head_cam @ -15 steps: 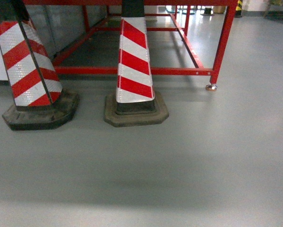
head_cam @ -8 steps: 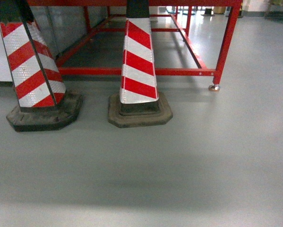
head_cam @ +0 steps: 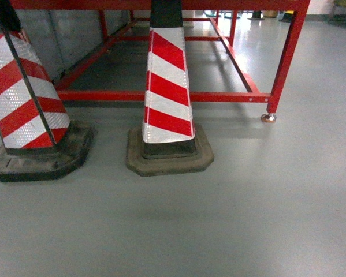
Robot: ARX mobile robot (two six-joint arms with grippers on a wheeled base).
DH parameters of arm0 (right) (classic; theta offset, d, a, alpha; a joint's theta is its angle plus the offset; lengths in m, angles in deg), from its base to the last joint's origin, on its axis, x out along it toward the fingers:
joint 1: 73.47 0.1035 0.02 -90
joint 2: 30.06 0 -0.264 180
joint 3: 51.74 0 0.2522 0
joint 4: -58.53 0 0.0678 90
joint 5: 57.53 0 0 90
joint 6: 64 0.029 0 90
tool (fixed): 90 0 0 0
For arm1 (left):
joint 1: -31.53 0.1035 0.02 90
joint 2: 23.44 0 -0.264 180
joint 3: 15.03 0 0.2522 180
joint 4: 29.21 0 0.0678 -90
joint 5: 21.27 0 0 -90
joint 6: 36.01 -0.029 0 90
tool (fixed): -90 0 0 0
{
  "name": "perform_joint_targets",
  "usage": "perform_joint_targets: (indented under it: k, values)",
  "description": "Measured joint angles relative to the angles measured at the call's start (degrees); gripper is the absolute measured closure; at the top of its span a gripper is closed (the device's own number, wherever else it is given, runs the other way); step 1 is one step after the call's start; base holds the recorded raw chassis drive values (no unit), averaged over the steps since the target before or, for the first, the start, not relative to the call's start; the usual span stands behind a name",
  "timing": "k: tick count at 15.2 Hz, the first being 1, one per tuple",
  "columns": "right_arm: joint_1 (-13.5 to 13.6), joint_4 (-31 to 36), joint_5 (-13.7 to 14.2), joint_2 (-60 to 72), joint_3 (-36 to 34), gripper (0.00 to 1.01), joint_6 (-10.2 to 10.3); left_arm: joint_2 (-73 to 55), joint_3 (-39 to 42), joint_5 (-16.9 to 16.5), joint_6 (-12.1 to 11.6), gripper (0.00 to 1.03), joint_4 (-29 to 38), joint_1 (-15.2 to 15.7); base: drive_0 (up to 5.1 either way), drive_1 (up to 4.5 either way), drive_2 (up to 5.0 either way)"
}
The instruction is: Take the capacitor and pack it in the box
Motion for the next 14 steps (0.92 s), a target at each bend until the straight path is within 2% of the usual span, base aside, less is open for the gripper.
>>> perform_joint_targets:
  k: [14]
  values:
    - [0.0,0.15,0.02,0.0,0.0,0.03,0.0,0.0,0.0,0.07,0.0,0.59,-0.11,0.0,-0.1,3.96,-4.1]
